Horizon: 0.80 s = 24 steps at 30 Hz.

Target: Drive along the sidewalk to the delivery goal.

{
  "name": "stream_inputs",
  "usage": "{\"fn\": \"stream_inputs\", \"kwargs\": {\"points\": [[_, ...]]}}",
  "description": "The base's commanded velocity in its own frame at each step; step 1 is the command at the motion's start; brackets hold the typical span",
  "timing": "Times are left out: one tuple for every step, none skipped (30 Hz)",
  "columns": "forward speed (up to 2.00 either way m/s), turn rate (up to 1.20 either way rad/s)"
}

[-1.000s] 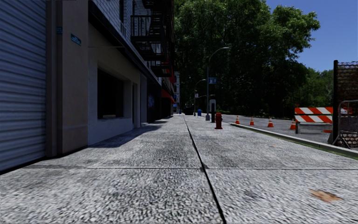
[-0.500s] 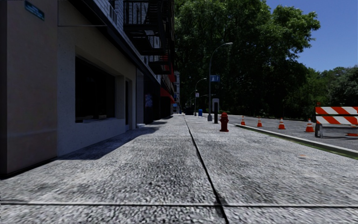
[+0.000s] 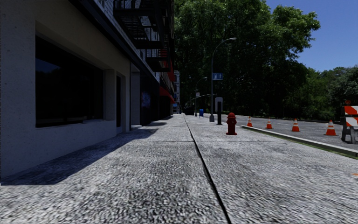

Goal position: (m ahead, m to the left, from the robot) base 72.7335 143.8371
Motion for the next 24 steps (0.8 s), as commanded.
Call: {"fn": "stream_inputs", "kwargs": {"points": [[2.0, 0.0], [2.0, 0.0], [2.0, 0.0], [2.0, 0.0], [2.0, 0.0], [2.0, 0.0], [2.0, 0.0], [2.0, 0.0], [2.0, 0.0], [2.0, 0.0], [2.0, 0.0], [2.0, 0.0], [2.0, 0.0], [2.0, 0.0], [2.0, 0.0], [2.0, 0.0], [2.0, 0.0], [2.0, 0.0], [2.0, 0.0], [2.0, 0.0], [2.0, 0.0], [2.0, 0.0], [2.0, 0.0], [2.0, 0.0]]}}
